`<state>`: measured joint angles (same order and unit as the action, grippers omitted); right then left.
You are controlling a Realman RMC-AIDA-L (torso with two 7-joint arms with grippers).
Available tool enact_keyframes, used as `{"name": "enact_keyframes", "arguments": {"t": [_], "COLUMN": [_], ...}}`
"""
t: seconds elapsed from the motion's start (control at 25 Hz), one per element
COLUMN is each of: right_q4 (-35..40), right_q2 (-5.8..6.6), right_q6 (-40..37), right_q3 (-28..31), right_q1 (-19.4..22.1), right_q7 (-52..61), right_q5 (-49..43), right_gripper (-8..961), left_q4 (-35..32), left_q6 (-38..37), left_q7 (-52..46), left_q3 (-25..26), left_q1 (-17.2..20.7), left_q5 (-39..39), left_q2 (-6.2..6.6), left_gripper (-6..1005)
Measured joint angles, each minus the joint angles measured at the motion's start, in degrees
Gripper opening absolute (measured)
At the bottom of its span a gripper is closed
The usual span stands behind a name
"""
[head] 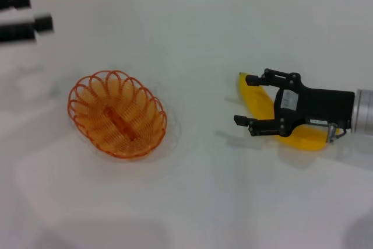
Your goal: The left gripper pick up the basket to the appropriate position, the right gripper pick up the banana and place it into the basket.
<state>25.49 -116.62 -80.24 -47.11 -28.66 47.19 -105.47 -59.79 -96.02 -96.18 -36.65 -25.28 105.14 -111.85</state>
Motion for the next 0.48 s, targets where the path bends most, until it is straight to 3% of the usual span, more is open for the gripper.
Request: {"name": "enact_keyframes", "arguments": {"t": [0.16, 0.28, 0.36, 0.48], "right_q4": [0.0, -0.01, -0.05, -0.09], "right_q2": [-0.03, -0.1, -0.11, -0.1], "right_q6": [0.0, 0.0, 0.0, -0.01], "right_q3": [0.0, -0.05, -0.31, -0.57], "right_q1": [-0.64, -1.26, -1.71, -2.33], "right_q7": [0.0, 0.0, 0.05, 0.35], "right_q5": [0.01, 0.0, 0.0, 0.0], "right_gripper": [879, 879, 879, 879], "left_q4": [-0.09, 6.68, 10.98, 12.86], "left_q6": [2.49, 3.2, 3.1, 3.41], "left_q7": [-16.26, -24.69, -25.94, -25.51], "left_q3": [-0.58, -0.88, -0.89, -1.29], "left_q1": [-7.45, -14.7, -17.7, -20.36], "left_q5": [10.31, 22.8, 28.58, 35.88], "left_q2": [5.56, 9.71, 10.92, 10.92], "left_gripper": [894, 893, 892, 891]}}
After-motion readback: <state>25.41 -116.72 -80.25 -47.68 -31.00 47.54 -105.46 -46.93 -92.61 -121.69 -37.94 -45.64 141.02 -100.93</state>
